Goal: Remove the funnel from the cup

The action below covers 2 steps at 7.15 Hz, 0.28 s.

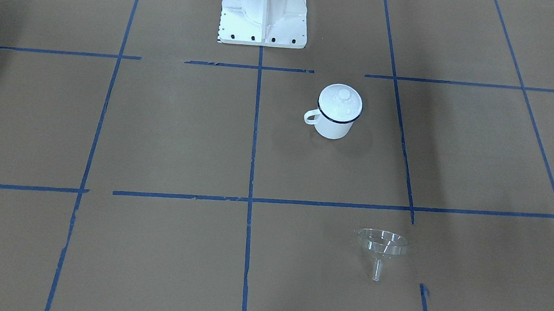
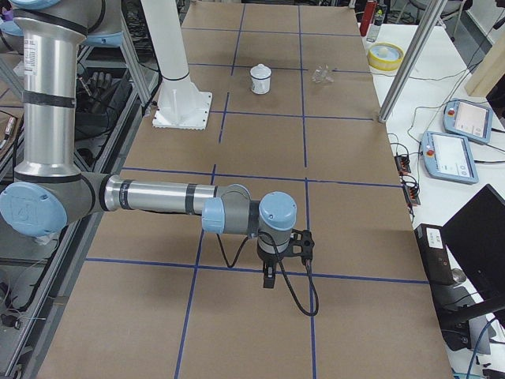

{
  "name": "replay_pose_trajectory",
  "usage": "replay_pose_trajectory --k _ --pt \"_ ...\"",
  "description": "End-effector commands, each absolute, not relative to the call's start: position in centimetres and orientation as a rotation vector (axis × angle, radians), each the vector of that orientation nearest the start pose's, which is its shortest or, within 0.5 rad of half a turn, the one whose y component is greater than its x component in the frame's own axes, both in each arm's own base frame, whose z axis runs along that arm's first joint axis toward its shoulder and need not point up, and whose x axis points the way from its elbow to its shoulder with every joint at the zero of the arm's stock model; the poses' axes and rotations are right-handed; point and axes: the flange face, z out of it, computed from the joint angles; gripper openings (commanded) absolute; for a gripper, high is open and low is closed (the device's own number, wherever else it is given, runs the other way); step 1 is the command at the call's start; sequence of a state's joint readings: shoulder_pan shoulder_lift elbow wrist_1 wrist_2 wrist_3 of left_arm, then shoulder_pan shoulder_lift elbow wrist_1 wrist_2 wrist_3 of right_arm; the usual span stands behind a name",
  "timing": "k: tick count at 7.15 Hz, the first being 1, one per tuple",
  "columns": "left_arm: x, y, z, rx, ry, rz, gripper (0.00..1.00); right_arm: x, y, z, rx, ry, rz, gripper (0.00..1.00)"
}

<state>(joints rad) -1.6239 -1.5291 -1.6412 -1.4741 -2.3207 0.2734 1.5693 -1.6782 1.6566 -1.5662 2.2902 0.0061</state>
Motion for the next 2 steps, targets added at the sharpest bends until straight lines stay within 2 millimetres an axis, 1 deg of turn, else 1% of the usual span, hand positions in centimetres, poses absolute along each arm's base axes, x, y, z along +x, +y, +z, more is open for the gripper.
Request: replay_pose_trajectory --k 1,2 --pt "-9.12 -46.39 65.73 0.055 0.741 0.186 1.00 6.70 -44.51 67.01 -0.019 -0.719 0.010 1.00" --pt "-9.12 -46.23 65.88 0.052 0.740 0.185 1.00 6.70 -44.51 67.01 -0.019 -0.719 0.010 1.00"
